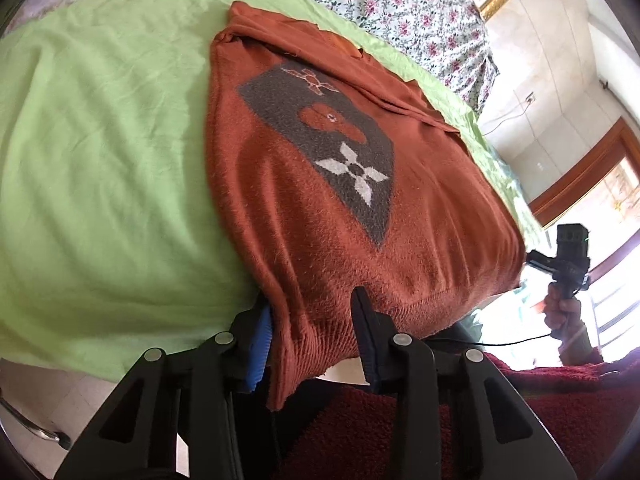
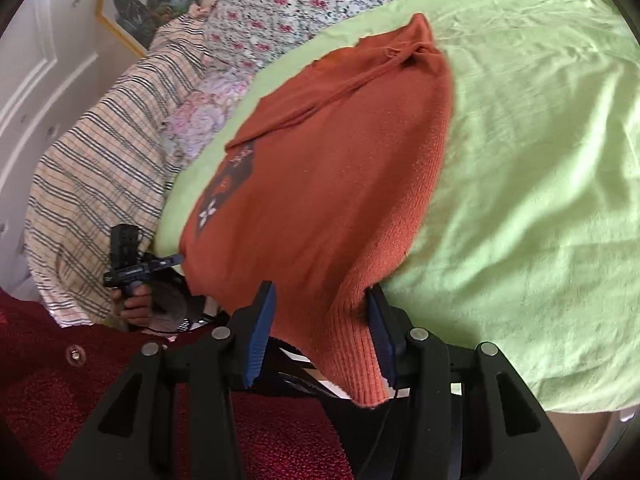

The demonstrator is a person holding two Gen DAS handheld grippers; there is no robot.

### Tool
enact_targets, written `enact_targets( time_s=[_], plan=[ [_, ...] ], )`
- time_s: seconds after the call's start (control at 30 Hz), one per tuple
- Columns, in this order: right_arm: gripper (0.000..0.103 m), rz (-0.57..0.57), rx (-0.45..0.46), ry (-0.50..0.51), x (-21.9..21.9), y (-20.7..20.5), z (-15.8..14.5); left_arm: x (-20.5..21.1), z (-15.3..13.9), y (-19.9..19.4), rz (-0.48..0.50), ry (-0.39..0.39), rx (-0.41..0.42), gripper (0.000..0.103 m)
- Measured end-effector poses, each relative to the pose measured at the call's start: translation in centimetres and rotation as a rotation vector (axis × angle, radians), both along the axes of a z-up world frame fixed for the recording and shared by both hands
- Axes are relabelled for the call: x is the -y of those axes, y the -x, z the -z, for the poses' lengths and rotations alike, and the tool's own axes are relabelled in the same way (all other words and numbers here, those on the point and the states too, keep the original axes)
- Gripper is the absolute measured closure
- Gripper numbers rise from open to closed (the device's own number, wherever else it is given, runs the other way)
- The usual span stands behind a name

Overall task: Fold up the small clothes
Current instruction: 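Grasp the hem with both grippers and lift it toward the collar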

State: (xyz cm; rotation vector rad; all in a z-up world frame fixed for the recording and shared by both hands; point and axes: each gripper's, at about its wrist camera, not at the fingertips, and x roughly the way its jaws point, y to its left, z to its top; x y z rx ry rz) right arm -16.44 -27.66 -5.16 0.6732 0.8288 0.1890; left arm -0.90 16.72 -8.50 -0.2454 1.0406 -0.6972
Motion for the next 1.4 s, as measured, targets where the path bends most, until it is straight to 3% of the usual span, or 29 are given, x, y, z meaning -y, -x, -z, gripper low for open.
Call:
enact_targets(
  time_s=[0.2,0.3,0.37,0.4,0.43,0.47,0.5,0.6,0.87,1.17,1.4],
  plan=[
    [0.061,0.088,0.016,-0.067,2.4,1.4,0.4,0.2,0.8,0.2,0.012,0.015,-0.018,0.066],
    [0.061,0.079,0.010,-0.082,2.1,0.6,0.7,0.7,1.0,0.4,0.028,0.007,-0.019,0.067],
    [0.061,0.040,0.006,-0.077,1.2,-0.4,0.6,0.9,1.0,0.6,0.034,-0.013,-0.009,0.083],
    [0.063,0.024,0.006,-0.071,0.8,-0.6,0.5,1.0,1.2,0.6,0.033,-0.022,-0.011,0.095],
    [0.067,0.017,0.007,-0.064,0.8,-0.6,0.4,1.0,1.4,0.7,0.029,-0.028,-0.013,0.095],
    [0.083,0.012,0.004,-0.058,0.6,-0.5,0.4,0.9,1.4,0.8,0.020,-0.031,-0.008,0.096],
    [0.092,0.012,-0.006,-0.055,0.6,-0.5,0.6,0.9,1.2,0.9,0.014,-0.031,-0.002,0.096],
    [0.092,0.048,0.012,-0.078,0.9,0.0,0.5,1.2,-0.6,1.4,0.001,-0.025,0.061,0.097],
    [0.093,0.117,0.216,-0.105,1.9,-0.5,-4.3,0.1,-7.6,0.0,-0.109,0.090,0.248,0.098],
    [0.093,0.198,0.345,-0.123,5.2,-7.1,-7.5,1.3,-12.9,-7.4,-0.230,0.178,0.373,0.099],
    [0.093,0.264,0.318,-0.055,9.1,-14.6,-8.9,3.9,-15.7,-16.5,-0.316,0.159,0.402,0.099]
  ],
)
